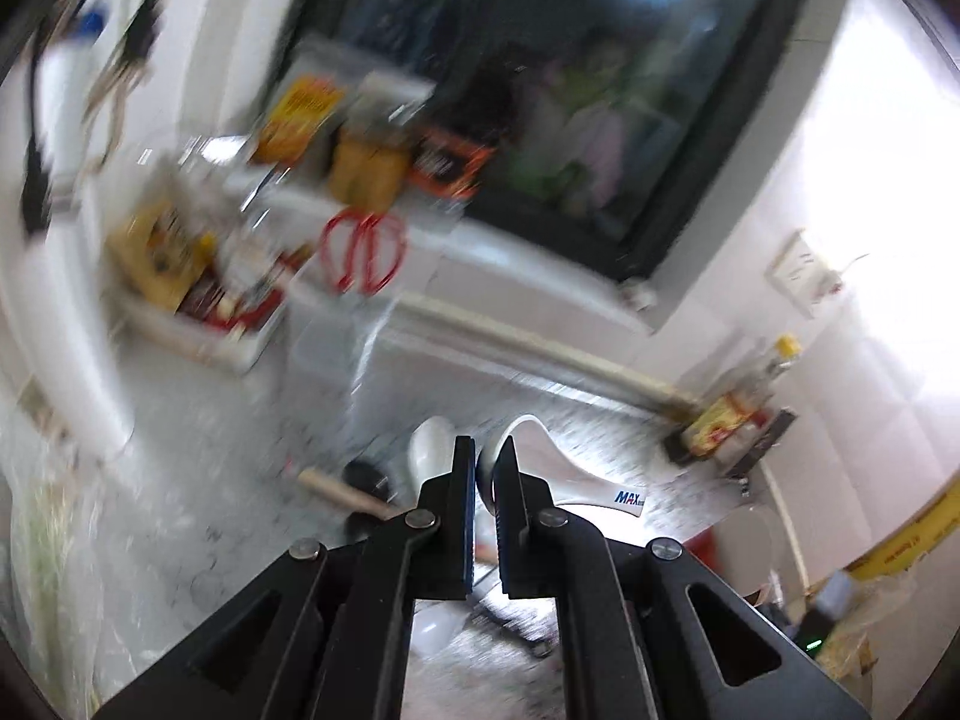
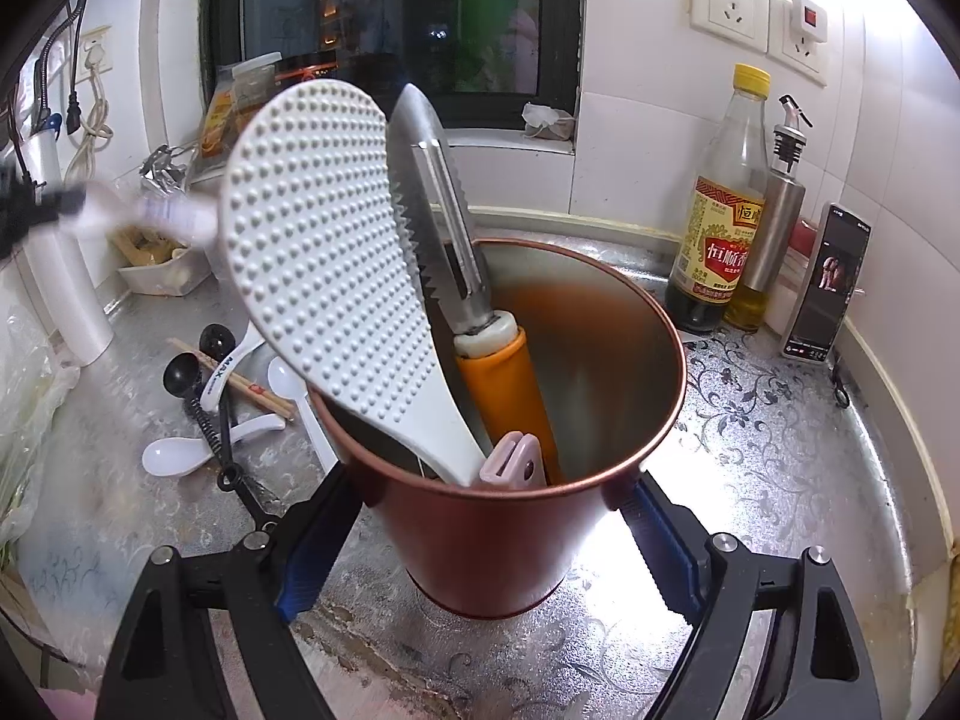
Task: Organize utensils
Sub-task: 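Carry the white spoon over the red container with the left tool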
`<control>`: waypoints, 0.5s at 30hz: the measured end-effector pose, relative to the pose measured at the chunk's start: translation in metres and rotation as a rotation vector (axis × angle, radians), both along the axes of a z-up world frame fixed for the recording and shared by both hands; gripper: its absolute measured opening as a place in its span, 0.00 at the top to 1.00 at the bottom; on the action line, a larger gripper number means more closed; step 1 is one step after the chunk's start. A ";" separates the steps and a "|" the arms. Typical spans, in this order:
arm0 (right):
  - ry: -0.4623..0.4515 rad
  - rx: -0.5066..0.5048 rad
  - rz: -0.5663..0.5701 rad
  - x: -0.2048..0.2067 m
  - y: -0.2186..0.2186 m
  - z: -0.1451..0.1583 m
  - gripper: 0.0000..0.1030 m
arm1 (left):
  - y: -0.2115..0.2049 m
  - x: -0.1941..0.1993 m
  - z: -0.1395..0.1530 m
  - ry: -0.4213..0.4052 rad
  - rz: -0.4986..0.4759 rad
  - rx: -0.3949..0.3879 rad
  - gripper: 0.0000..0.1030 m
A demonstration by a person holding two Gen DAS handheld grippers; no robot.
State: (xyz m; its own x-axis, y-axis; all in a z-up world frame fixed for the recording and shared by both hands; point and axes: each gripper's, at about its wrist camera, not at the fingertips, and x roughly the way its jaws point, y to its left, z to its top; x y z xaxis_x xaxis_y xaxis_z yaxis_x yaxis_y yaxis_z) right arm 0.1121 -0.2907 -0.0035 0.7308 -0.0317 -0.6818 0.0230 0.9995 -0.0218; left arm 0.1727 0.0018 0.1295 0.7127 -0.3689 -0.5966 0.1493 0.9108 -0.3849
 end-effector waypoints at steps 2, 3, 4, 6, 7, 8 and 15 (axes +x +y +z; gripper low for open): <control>0.000 -0.001 0.001 0.000 0.000 0.000 0.14 | -0.012 -0.001 0.020 -0.050 -0.034 0.007 0.95; 0.001 -0.002 0.002 -0.001 0.001 0.000 0.14 | -0.019 -0.002 0.028 -0.074 -0.053 0.011 0.95; 0.001 -0.003 0.002 -0.001 0.001 0.000 0.14 | -0.028 -0.003 0.040 -0.106 -0.082 0.020 0.95; 0.002 -0.003 0.002 -0.001 0.001 0.001 0.14 | -0.044 -0.005 0.056 -0.151 -0.128 0.039 0.95; 0.002 -0.004 0.002 -0.001 0.002 0.001 0.14 | -0.055 -0.007 0.064 -0.179 -0.159 0.054 0.95; 0.002 -0.004 0.002 -0.001 0.002 0.001 0.14 | -0.063 -0.008 0.070 -0.197 -0.182 0.067 0.95; 0.003 -0.002 0.002 -0.001 0.001 0.001 0.14 | -0.117 -0.008 0.099 -0.299 -0.307 0.198 0.95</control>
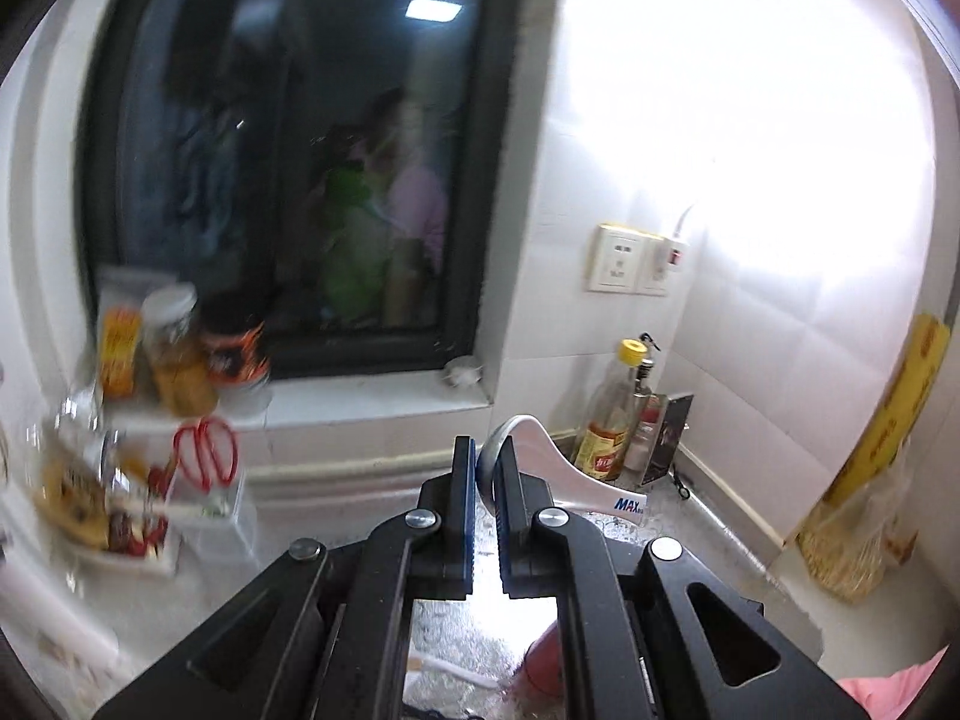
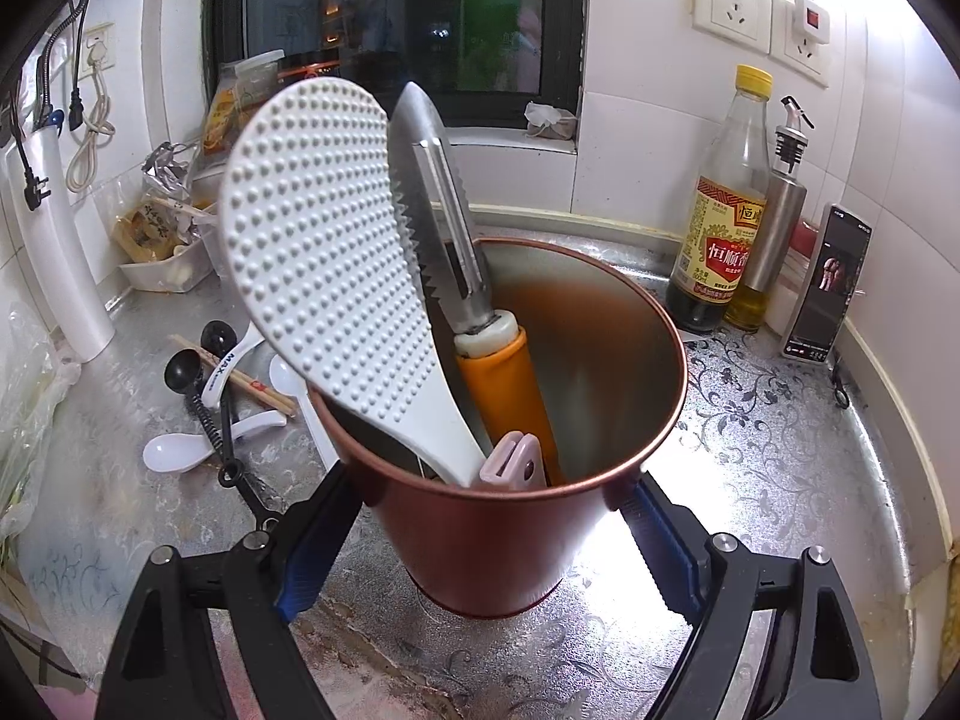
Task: Organize utensils
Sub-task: 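Carry the white spoon over the red container with the left tool, then lower the spoon into the red container and open the left tool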
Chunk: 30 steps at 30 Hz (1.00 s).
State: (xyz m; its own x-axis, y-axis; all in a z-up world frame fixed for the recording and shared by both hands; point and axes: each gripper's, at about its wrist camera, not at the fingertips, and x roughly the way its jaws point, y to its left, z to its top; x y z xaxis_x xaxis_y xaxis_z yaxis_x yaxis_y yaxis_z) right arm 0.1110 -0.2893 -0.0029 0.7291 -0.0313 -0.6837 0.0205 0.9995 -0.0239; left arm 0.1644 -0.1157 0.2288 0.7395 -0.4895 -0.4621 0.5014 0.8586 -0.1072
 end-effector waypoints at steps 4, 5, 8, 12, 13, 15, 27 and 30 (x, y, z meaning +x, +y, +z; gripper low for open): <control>0.003 0.003 0.000 0.001 0.000 0.000 0.14 | -0.022 0.000 0.016 -0.051 -0.050 0.053 0.95; 0.003 0.003 0.000 0.001 0.000 0.000 0.14 | -0.028 -0.001 0.020 -0.068 -0.063 0.073 0.95; 0.005 0.003 0.001 0.001 0.000 0.000 0.14 | -0.046 -0.004 0.030 -0.125 -0.089 0.144 0.95; 0.006 0.004 0.004 0.002 0.000 0.000 0.14 | -0.070 -0.008 0.034 -0.179 -0.126 0.246 0.95; 0.006 0.005 0.004 0.003 -0.001 0.000 0.14 | -0.076 -0.008 0.034 -0.188 -0.141 0.273 0.95; 0.006 0.005 0.004 0.003 0.000 0.000 0.14 | -0.086 -0.008 0.031 -0.193 -0.163 0.318 0.95; 0.005 0.005 0.003 0.002 0.001 0.000 0.14 | -0.128 -0.021 -0.027 -0.154 -0.258 0.535 0.94; 0.005 0.005 0.003 0.002 0.001 0.000 0.14 | -0.134 -0.022 -0.047 -0.111 -0.278 0.567 0.93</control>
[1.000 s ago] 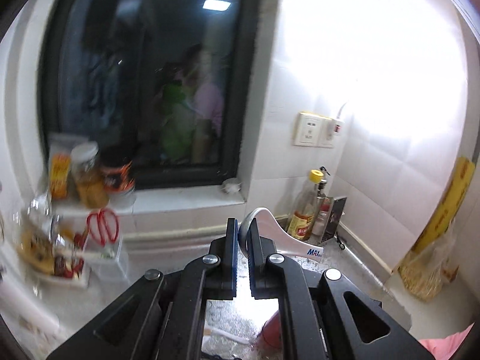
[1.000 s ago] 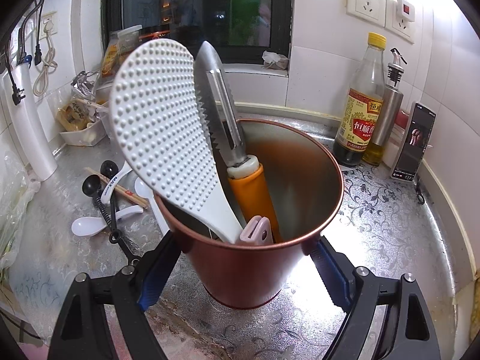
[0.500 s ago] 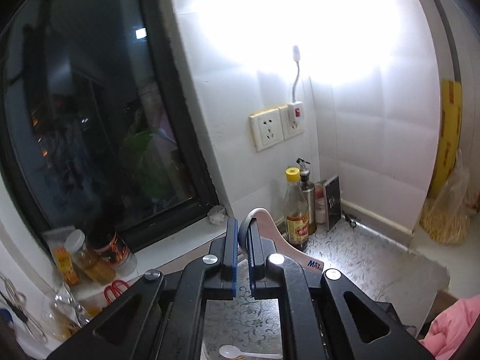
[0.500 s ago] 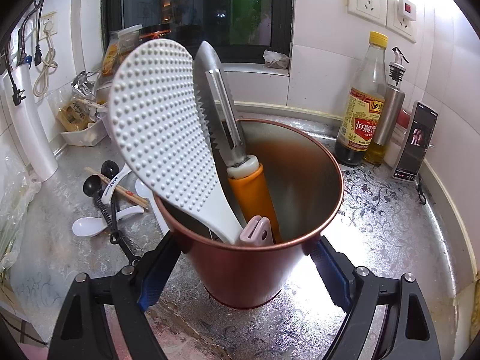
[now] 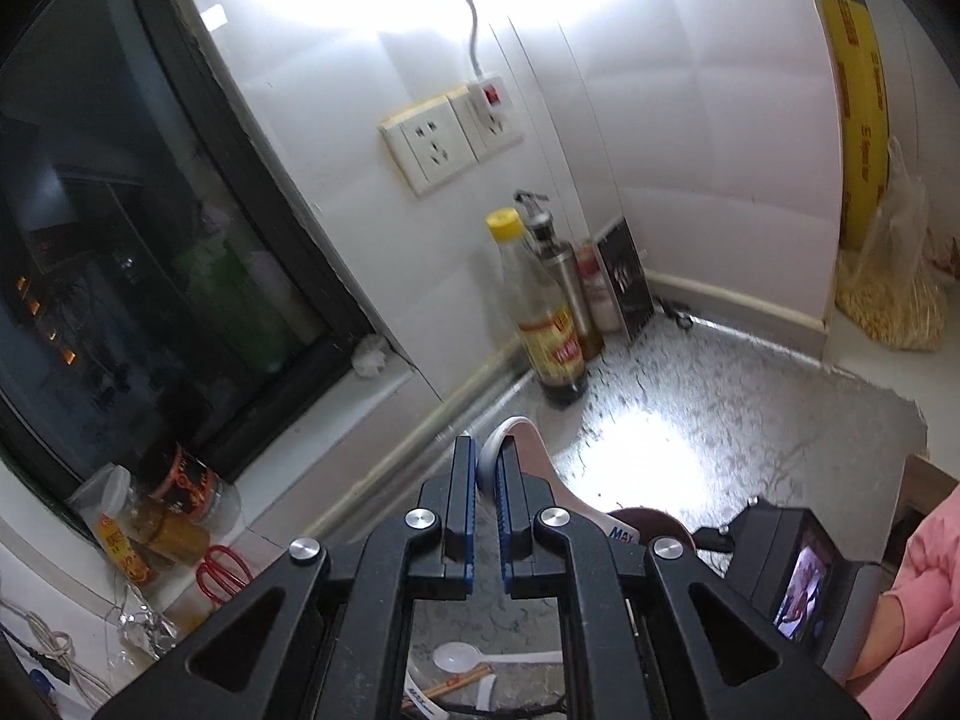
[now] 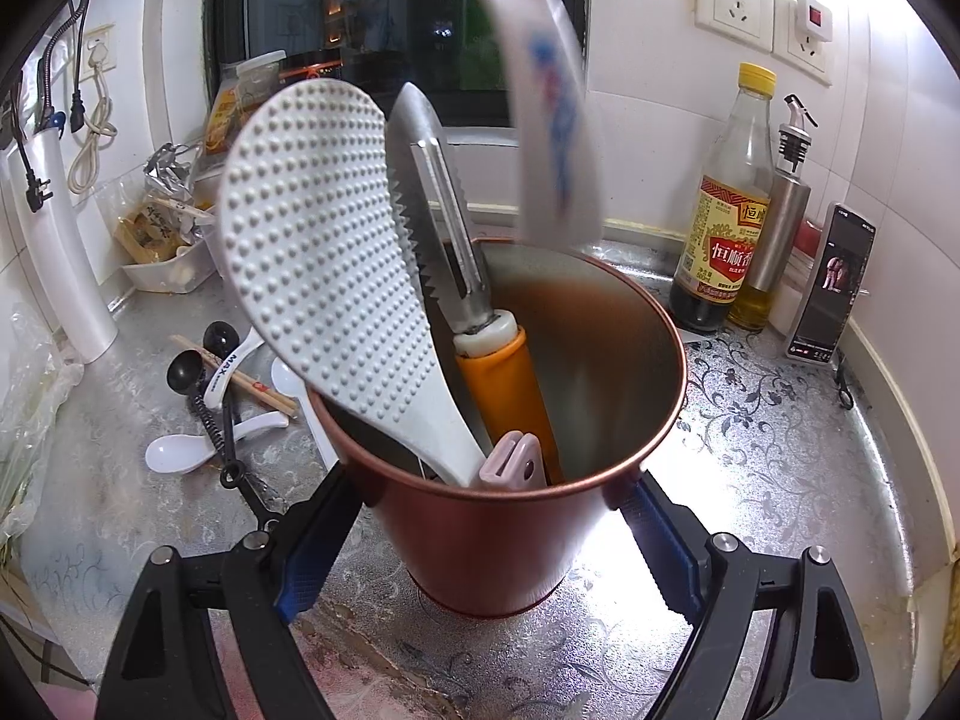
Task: Organize utensils
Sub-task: 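Lower the spoon into the red container and open the left tool, then withdraw the open left tool from the red container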
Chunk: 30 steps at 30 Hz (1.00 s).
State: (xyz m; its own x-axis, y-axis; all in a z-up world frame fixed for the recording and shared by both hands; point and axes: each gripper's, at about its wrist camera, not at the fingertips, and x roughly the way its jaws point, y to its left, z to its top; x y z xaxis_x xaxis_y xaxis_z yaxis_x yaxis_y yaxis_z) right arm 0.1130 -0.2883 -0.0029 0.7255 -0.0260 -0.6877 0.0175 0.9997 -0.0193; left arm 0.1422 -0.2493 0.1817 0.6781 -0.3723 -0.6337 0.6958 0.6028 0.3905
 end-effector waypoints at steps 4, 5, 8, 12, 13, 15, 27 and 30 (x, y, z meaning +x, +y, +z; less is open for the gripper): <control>0.000 0.000 0.000 0.000 0.000 0.000 0.14 | -0.005 -0.001 -0.019 0.084 -0.016 0.024 0.92; 0.000 -0.001 0.000 0.000 0.000 0.000 0.14 | -0.005 -0.001 -0.021 0.101 -0.020 0.023 0.92; 0.000 -0.001 0.000 0.000 0.000 0.000 0.14 | -0.004 -0.003 -0.028 0.161 -0.035 0.014 0.91; 0.000 -0.001 0.000 -0.001 0.000 0.000 0.14 | 0.001 -0.003 -0.033 0.212 -0.031 -0.005 0.90; 0.000 -0.001 0.000 -0.001 0.000 0.000 0.14 | 0.003 -0.002 -0.033 0.216 -0.022 -0.014 0.88; 0.001 -0.003 -0.001 0.000 0.000 0.000 0.14 | 0.008 0.001 -0.030 0.235 -0.010 -0.045 0.83; 0.004 -0.012 -0.004 0.000 0.000 0.001 0.14 | 0.076 0.022 -0.014 0.285 0.169 -0.296 0.68; 0.004 -0.012 -0.004 0.000 0.000 0.001 0.14 | 0.114 0.035 -0.026 0.337 0.293 -0.377 0.68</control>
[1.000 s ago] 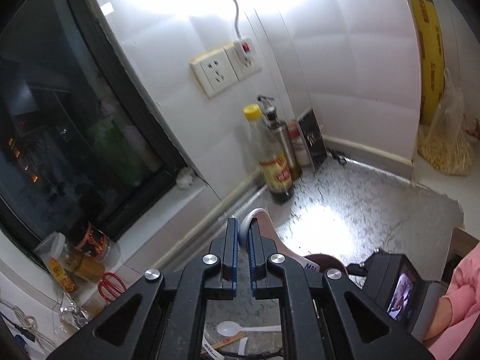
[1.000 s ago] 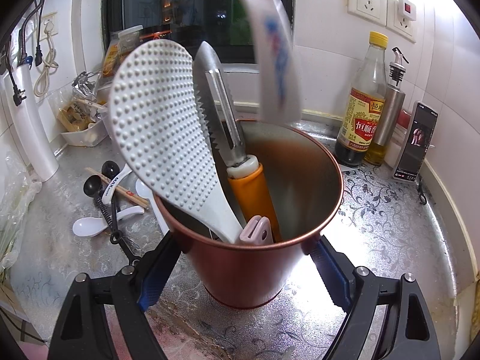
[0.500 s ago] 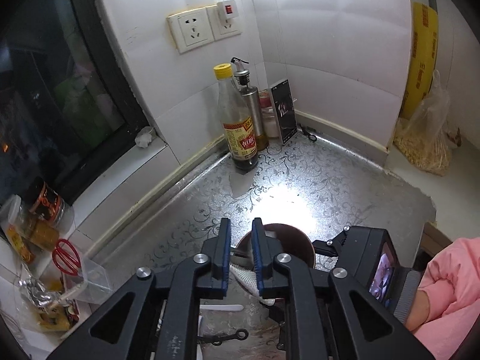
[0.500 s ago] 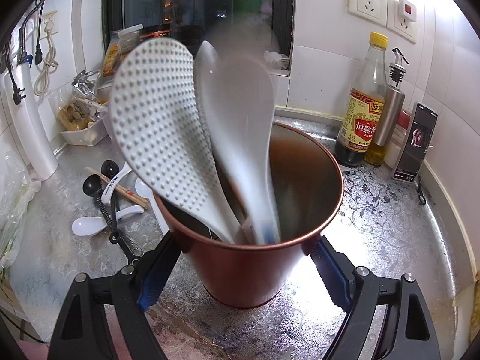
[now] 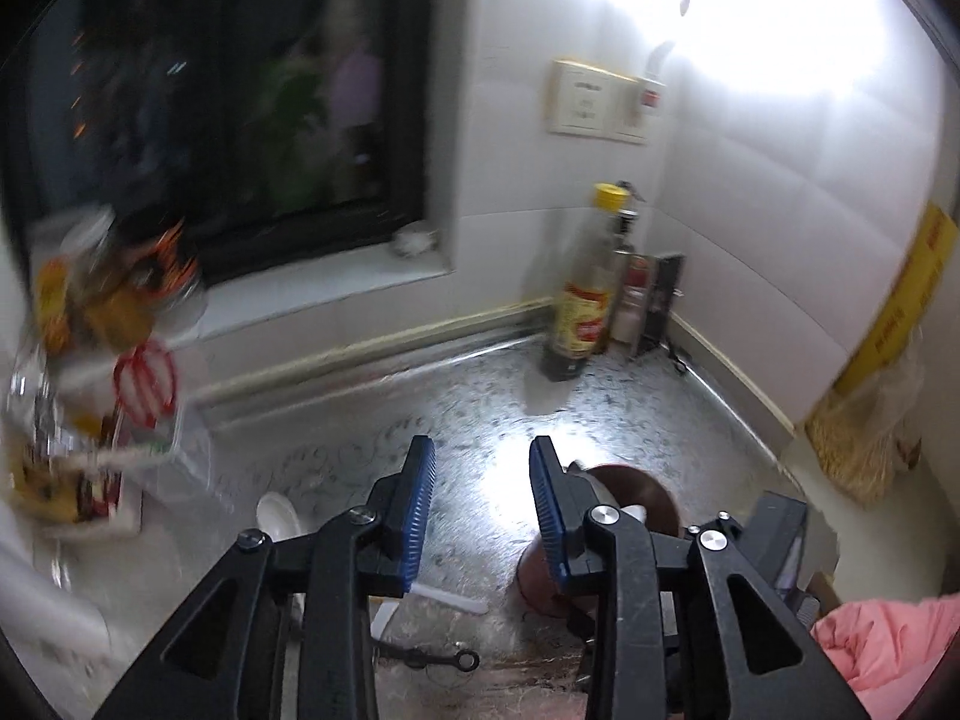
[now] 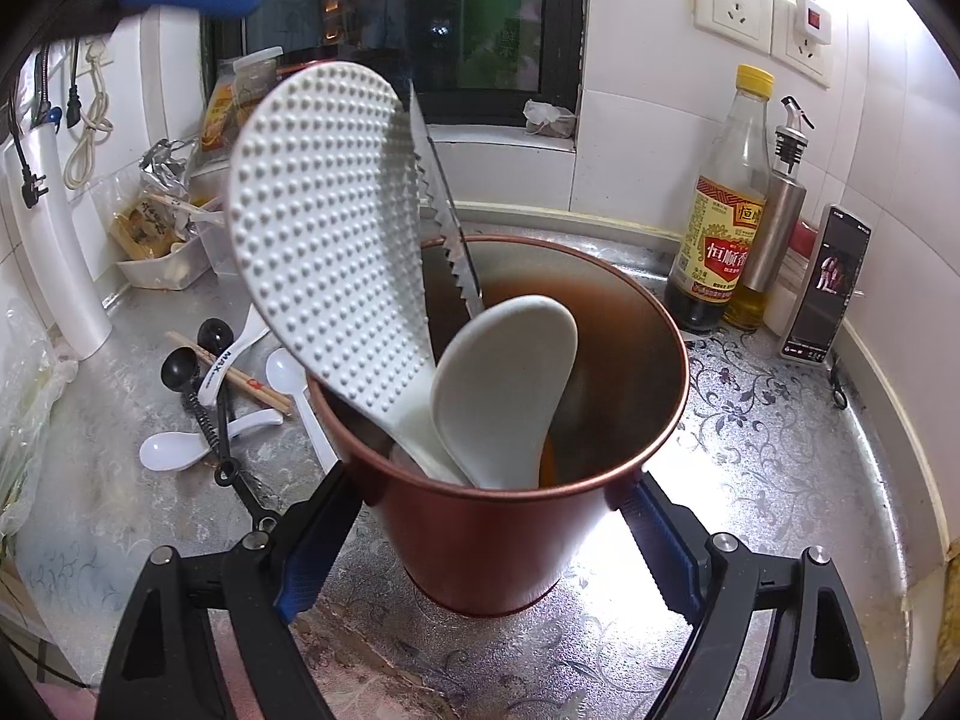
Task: Organize utensils
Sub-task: 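Withdraw the open left tool from the red container, then move the open left tool over the black ladle on the counter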
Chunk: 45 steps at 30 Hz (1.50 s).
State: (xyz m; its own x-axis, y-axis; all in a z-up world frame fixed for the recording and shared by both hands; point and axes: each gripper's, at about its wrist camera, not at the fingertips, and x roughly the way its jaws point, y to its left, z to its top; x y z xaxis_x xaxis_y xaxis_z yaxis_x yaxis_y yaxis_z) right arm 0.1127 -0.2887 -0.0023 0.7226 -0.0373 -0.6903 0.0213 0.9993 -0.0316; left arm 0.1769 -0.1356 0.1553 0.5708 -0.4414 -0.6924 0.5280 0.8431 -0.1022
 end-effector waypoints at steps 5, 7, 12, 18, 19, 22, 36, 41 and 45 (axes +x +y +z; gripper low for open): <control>-0.001 0.001 0.000 0.000 0.000 0.000 0.14 | 0.060 0.016 -0.046 0.162 0.216 -0.039 0.68; -0.001 0.002 0.001 0.000 0.000 0.000 0.14 | 0.086 0.018 -0.070 0.230 0.304 -0.042 0.68; -0.001 0.003 0.001 0.000 -0.001 0.000 0.14 | 0.138 0.012 -0.115 0.366 0.473 -0.078 0.68; -0.003 0.016 -0.001 -0.001 -0.001 0.001 0.14 | 0.174 0.002 -0.146 0.438 0.571 -0.103 0.68; -0.003 0.016 -0.001 -0.001 0.000 0.001 0.14 | 0.176 0.001 -0.148 0.443 0.577 -0.104 0.68; -0.002 0.018 -0.002 -0.001 -0.001 0.001 0.14 | 0.179 -0.003 -0.150 0.448 0.583 -0.113 0.68; 0.004 0.012 0.008 0.005 0.002 0.000 0.08 | 0.174 0.004 -0.160 0.479 0.570 -0.118 0.67; -0.005 0.007 0.001 0.009 0.001 0.002 0.08 | 0.177 0.005 -0.163 0.489 0.577 -0.122 0.67; -0.023 0.006 -0.010 0.013 -0.001 0.006 0.08 | 0.178 0.006 -0.165 0.495 0.580 -0.127 0.67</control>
State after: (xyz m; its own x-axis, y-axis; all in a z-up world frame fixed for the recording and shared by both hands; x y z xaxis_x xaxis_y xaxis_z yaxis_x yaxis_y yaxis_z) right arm 0.1258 -0.2894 0.0036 0.7376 -0.0401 -0.6740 0.0318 0.9992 -0.0247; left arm 0.1827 0.0427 -0.0094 0.3721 -0.2591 -0.8913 -0.1269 0.9370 -0.3254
